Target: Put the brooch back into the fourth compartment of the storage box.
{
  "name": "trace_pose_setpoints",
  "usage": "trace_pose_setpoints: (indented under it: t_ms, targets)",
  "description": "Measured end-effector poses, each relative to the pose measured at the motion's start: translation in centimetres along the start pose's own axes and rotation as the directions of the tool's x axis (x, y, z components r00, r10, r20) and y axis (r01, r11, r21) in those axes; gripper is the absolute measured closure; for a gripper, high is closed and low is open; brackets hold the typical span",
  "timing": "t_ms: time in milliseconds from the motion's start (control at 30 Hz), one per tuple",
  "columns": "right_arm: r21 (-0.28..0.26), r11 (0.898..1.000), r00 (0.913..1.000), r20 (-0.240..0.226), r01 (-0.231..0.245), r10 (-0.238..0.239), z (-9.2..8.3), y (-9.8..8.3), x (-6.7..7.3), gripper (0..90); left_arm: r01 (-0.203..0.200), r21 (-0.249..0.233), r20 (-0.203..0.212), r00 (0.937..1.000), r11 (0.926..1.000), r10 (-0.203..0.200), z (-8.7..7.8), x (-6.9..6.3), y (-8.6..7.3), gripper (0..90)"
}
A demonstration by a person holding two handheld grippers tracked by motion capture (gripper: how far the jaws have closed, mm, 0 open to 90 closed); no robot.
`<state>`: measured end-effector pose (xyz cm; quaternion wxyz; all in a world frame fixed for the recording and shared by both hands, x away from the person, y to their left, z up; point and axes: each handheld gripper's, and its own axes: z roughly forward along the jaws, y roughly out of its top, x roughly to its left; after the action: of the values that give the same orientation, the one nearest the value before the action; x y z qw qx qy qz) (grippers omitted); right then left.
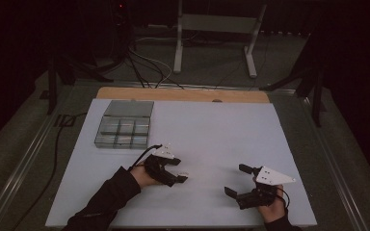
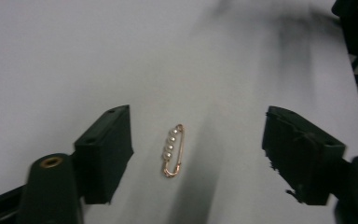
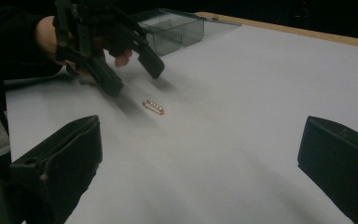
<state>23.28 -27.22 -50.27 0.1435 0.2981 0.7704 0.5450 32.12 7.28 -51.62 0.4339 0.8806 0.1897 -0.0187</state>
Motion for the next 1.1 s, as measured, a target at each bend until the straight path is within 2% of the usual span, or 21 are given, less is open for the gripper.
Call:
trace_pose_setpoints:
  t_ms: [67, 233, 367, 433, 533, 800, 900, 1100]
  targets:
    - [-0.002, 1.000, 1.0000, 0.000, -0.004, 0.004, 0.0, 0.0, 0.0, 0.0, 0.007, 0.008, -0.005, 1.0000, 0.9999, -0.007, 0.2, 0.0, 0.0, 34.5]
    - [0.002, 1.000, 1.0000, -0.003, -0.005, 0.005, 0.1, 0.0, -0.1, 0.0, -0.013, 0.028, -0.026, 0.9996, 0.9995, 0.014, 0.7, 0.0, 0.0, 45.1]
    - [0.004, 1.000, 1.0000, -0.004, -0.003, 0.003, 0.1, 0.0, 0.0, 0.0, -0.033, 0.065, -0.043, 0.9984, 0.9973, 0.036, 1.3, 0.0, 0.0, 54.3]
    - [0.003, 1.000, 1.0000, -0.004, -0.008, 0.008, 0.1, -0.1, -0.1, 0.0, -0.028, 0.073, -0.039, 0.9988, 0.9970, 0.031, 1.5, 0.0, 0.0, 56.7]
    - [0.003, 1.000, 1.0000, -0.003, -0.007, 0.007, 0.1, -0.1, -0.1, 0.0, -0.049, 0.099, -0.056, 0.9970, 0.9939, 0.054, 1.9, -0.1, 0.1, 60.9]
    - [0.005, 1.000, 0.9999, -0.005, -0.014, 0.014, 0.1, -0.1, -0.2, 0.0, -0.059, 0.128, -0.075, 0.9948, 0.9900, 0.069, 2.2, 0.1, 0.3, 79.0]
    - [0.006, 1.000, 0.9999, -0.005, -0.011, 0.011, 0.2, -0.1, -0.1, 0.0, -0.052, 0.137, -0.076, 0.9952, 0.9892, 0.062, 2.3, 0.1, 0.5, 85.1]
    - [0.007, 1.000, 1.0000, -0.005, -0.009, 0.009, 0.1, -0.1, -0.1, 0.0, -0.054, 0.146, -0.069, 0.9955, 0.9879, 0.064, 2.3, 0.1, 0.6, 87.0]
